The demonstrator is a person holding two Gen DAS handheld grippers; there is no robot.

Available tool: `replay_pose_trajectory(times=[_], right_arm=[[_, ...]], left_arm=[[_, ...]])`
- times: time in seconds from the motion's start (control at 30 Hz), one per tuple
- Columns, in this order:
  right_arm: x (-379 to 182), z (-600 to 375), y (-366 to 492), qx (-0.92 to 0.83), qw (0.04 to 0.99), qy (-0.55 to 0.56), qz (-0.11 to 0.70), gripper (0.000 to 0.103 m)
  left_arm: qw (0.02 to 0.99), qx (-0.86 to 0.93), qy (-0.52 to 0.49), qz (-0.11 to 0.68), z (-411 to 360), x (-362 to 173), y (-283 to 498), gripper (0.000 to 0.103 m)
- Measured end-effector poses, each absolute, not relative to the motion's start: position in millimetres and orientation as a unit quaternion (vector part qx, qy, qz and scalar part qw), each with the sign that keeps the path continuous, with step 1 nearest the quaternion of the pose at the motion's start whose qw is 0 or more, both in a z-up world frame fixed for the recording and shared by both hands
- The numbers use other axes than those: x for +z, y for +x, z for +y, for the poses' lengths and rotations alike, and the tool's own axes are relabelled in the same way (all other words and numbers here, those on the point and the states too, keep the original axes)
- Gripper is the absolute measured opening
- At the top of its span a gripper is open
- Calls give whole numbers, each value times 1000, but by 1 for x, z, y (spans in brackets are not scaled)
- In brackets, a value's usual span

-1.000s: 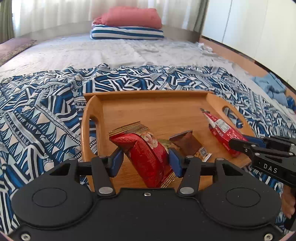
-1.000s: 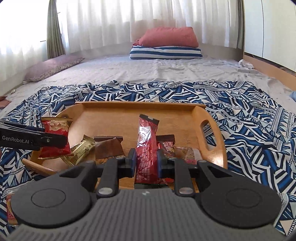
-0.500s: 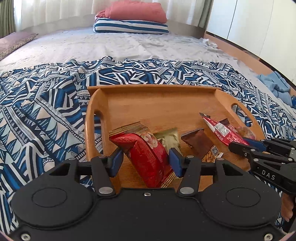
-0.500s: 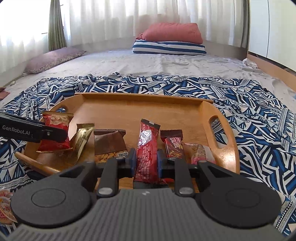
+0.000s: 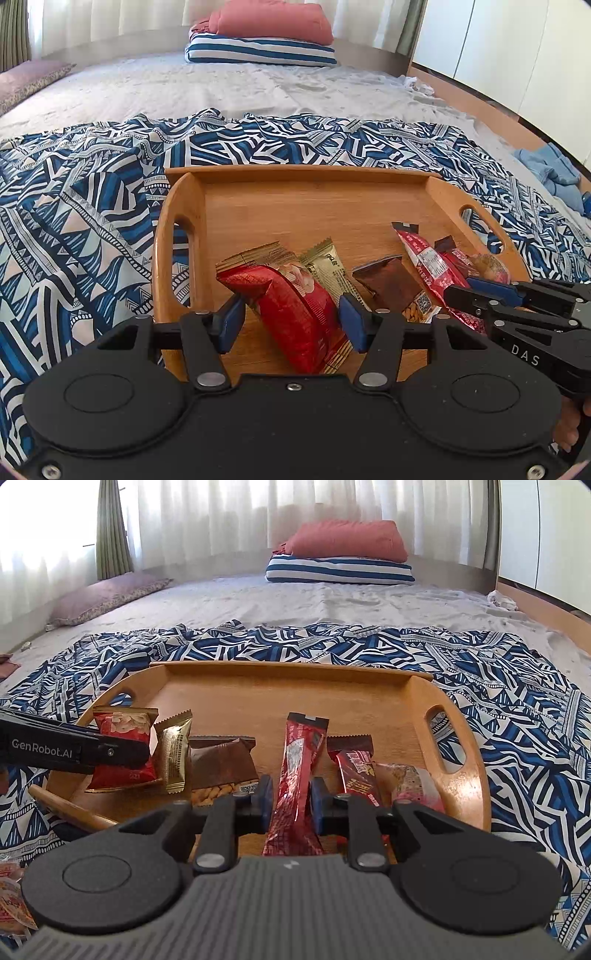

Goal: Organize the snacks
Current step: 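Lower both snacks into the tray and open the left tool, then the right tool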

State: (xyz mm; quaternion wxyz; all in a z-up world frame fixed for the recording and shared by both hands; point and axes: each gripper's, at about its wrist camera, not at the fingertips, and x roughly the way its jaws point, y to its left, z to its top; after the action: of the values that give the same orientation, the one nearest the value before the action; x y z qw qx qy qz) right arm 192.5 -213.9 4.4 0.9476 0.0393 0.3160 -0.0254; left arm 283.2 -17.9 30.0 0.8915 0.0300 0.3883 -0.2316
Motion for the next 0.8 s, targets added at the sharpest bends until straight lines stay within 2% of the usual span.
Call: replay_pose_trajectory(times=[0.23, 0.47, 0.57, 0.67, 0.8], right_arm=[[8, -213, 190, -20, 949, 38, 313, 28], [13, -215, 185, -20, 949, 39, 311, 33], [18, -216, 181, -21, 951, 39, 307, 33], [25, -217, 174, -19, 952, 42, 302, 48], [33, -217, 162, -15, 954, 43, 297, 52]], left_arm=[[896, -219, 42, 384, -22, 32, 280, 63], [903, -200, 51, 377, -21, 39, 273, 84], [907, -190, 51, 373, -20, 45, 268, 87], [910, -185, 52, 368, -18, 54, 258, 89], [916, -181, 48, 354, -14, 66, 236, 91]])
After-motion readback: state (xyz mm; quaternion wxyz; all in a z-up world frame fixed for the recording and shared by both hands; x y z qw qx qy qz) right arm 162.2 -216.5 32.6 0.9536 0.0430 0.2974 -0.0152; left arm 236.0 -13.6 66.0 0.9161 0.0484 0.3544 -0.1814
